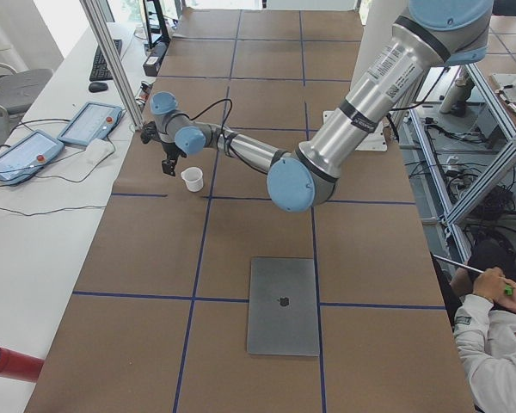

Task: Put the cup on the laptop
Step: 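Close the left gripper on the white mug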

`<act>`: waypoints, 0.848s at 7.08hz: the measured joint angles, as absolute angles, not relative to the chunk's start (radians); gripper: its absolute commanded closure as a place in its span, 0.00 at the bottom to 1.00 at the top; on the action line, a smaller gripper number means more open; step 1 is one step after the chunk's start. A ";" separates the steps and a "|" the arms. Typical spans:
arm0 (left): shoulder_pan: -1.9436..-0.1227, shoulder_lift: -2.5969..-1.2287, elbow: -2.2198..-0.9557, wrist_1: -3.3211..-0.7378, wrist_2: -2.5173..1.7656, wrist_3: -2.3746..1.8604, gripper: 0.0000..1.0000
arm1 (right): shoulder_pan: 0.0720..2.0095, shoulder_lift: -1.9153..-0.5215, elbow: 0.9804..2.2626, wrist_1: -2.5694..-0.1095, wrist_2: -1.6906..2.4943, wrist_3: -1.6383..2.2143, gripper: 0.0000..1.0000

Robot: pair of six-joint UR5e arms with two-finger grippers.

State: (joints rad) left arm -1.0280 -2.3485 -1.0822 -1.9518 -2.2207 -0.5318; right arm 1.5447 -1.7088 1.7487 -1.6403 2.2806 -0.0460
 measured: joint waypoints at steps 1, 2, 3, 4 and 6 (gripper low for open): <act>-1.005 -2.393 -1.023 -1.967 -2.178 -0.535 0.11 | 1.545 -1.709 1.749 -1.640 2.281 -0.046 0.00; -0.983 -2.409 -0.999 -1.972 -2.129 -0.534 0.14 | 1.545 -1.709 1.749 -1.641 2.281 -0.046 0.00; -0.969 -2.411 -0.988 -1.975 -2.104 -0.533 0.18 | 1.545 -1.709 1.749 -1.641 2.281 -0.046 0.00; -0.961 -2.409 -0.980 -1.979 -2.094 -0.534 0.22 | 1.545 -1.709 1.749 -1.641 2.281 -0.046 0.00; -0.947 -2.387 -0.976 -2.008 -2.089 -0.541 0.30 | 1.545 -1.709 1.749 -1.641 2.281 -0.046 0.00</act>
